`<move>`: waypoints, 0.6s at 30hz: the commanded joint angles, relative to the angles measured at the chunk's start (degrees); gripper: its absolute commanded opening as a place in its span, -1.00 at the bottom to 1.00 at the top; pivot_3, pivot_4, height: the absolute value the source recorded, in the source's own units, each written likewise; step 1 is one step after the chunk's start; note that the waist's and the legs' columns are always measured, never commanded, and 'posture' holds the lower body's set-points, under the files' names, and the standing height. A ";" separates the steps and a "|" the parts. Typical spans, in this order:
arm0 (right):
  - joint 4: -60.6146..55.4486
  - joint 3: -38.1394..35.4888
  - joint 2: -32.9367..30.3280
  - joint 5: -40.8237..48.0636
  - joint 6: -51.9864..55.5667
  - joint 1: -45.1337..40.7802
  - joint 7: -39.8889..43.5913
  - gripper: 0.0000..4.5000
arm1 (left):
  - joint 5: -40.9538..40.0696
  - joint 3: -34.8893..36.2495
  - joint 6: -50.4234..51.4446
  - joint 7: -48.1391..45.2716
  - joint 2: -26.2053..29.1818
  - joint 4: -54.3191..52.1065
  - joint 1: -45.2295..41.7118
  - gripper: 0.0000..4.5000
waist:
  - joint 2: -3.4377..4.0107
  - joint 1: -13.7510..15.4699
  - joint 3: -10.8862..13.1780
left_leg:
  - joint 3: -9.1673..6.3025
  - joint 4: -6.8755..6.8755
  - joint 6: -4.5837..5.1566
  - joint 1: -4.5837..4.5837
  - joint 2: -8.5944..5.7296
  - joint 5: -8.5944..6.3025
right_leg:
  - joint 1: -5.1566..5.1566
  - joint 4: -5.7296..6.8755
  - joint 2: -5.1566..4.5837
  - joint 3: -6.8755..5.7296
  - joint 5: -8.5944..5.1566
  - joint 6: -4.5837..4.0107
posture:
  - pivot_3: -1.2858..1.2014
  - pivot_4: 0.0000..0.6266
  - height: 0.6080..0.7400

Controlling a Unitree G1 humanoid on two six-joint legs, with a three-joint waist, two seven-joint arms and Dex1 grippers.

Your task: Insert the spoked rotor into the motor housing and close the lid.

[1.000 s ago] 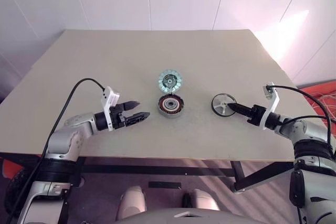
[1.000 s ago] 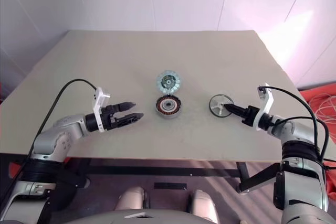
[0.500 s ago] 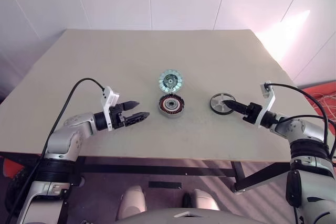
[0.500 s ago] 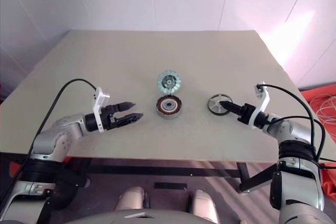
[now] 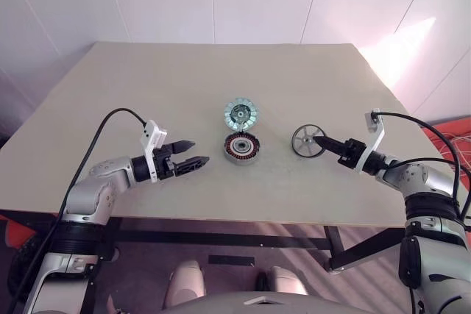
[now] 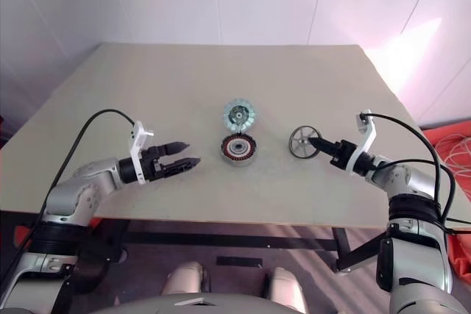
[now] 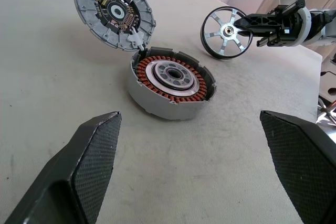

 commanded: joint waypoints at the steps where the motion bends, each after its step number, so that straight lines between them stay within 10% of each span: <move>1: -3.22 -1.03 1.20 1.96 2.31 -1.08 -1.58 -0.83 | -0.18 0.70 -0.81 -0.47 0.38 -0.62 -1.18 1.00 | 0.00 -0.01 0.00 | 0.00 0.00 -0.01 0.00 0.01 0.01 | -0.01 0.01 0.00 0.00 0.00 0.00 | 0.03 -1.00 1.00; 18: -15.93 -9.27 18.48 20.08 26.73 -8.05 -18.90 -0.83 | -0.32 1.01 -0.53 -0.54 0.63 -1.49 -0.45 1.00 | 0.10 0.39 0.00 | 0.05 -0.13 -0.20 -0.48 0.03 0.11 | -0.59 0.07 0.00 -0.03 0.24 -0.42 | 0.03 -1.00 1.00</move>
